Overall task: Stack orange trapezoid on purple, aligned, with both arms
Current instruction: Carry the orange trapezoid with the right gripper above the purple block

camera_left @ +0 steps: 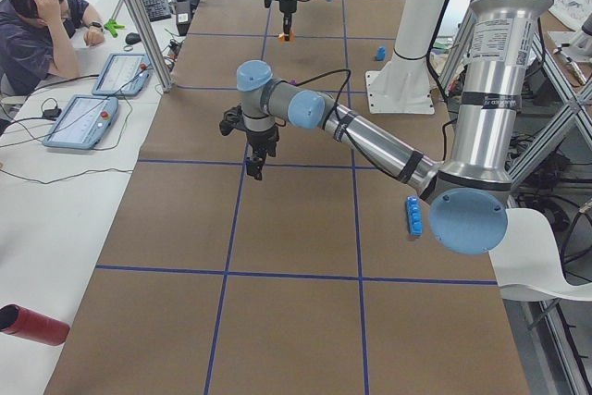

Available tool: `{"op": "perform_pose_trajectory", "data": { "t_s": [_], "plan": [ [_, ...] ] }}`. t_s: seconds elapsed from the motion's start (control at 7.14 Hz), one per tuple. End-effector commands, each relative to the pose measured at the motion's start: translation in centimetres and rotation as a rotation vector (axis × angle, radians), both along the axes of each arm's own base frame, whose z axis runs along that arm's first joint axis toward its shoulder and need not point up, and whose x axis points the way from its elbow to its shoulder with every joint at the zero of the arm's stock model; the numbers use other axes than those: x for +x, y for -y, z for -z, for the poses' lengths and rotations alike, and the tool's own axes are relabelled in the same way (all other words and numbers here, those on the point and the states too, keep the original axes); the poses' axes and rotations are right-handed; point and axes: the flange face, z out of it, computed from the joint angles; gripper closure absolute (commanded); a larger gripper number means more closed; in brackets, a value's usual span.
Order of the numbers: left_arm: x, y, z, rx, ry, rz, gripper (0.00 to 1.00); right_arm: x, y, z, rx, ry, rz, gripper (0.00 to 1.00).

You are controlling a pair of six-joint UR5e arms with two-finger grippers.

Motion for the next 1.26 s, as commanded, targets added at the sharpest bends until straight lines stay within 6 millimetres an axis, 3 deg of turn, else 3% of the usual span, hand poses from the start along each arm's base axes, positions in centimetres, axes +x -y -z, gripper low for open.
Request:
{"op": "perform_pose_trajectory", "data": {
  "t_s": [0.0,0.28,0.7,1.12],
  "plan": [
    [-0.2,0.0,-0.1,-0.003,0.0,0.005,0.0,-7.6,-2.4,7.6,-0.028,-0.021,-0.015,1.0],
    [-0.2,-0.4,-0.6,-0.014,0.004,0.005,0.0,-11.5,-2.1,10.0,-0.031,-0.041,-0.026,1.0],
    [-0.2,-0.4,-0.8,-0.018,0.004,0.005,0.0,-13.0,-0.7,10.9,-0.007,-0.063,-0.061,1.0],
    [-0.2,-0.4,-0.7,-0.017,0.003,0.004,0.0,-13.9,-0.1,10.1,-0.006,-0.09,-0.072,1.0]
  ]
}}
